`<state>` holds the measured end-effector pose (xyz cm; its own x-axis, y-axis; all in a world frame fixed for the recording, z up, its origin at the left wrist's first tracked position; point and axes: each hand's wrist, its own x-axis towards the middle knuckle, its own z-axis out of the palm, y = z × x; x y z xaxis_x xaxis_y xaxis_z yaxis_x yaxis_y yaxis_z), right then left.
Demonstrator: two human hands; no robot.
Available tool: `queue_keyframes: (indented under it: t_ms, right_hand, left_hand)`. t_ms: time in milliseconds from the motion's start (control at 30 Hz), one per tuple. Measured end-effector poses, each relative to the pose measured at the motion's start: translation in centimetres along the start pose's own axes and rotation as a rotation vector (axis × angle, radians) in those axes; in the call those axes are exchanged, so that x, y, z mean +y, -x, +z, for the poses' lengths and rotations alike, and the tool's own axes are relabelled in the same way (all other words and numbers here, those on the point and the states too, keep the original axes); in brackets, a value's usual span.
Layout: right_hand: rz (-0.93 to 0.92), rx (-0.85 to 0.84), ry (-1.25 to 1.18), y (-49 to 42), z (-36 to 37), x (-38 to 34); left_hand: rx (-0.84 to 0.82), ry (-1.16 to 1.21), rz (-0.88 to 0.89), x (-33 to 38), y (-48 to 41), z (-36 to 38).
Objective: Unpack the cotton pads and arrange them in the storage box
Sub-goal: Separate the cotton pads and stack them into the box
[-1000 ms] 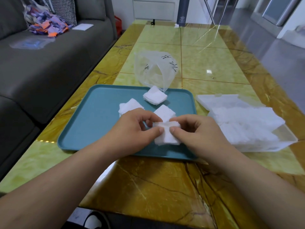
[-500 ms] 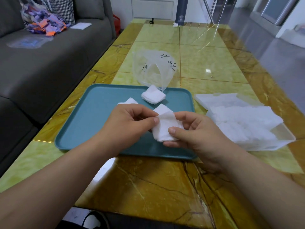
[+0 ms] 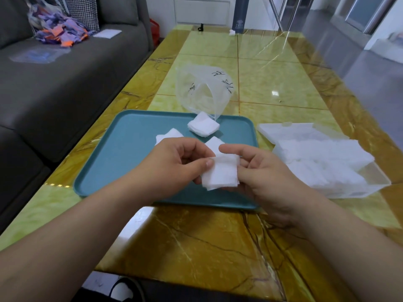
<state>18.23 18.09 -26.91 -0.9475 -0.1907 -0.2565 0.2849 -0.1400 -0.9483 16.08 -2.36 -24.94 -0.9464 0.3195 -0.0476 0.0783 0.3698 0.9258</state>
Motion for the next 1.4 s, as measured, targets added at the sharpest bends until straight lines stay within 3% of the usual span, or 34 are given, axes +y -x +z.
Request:
queue_keyframes:
  t_ms: [500,767,1400]
  right_hand:
    - [-0.028,-0.147,-0.03,-0.1,-0.7,0.0]
    - [-0.188,0.066,0.324,-0.4,-0.2,0.7]
    - [-0.162,0.027,0.246,-1.1,-0.8,1.2]
  left_hand:
    - [0.115,0.025,0.025,-0.8,-0.9,0.7]
    - [0.127,0.09,-0.027,-0.5,-0.8,1.0]
    - [0.212,0.15,-0.021,-0.2,-1.0,-0.5]
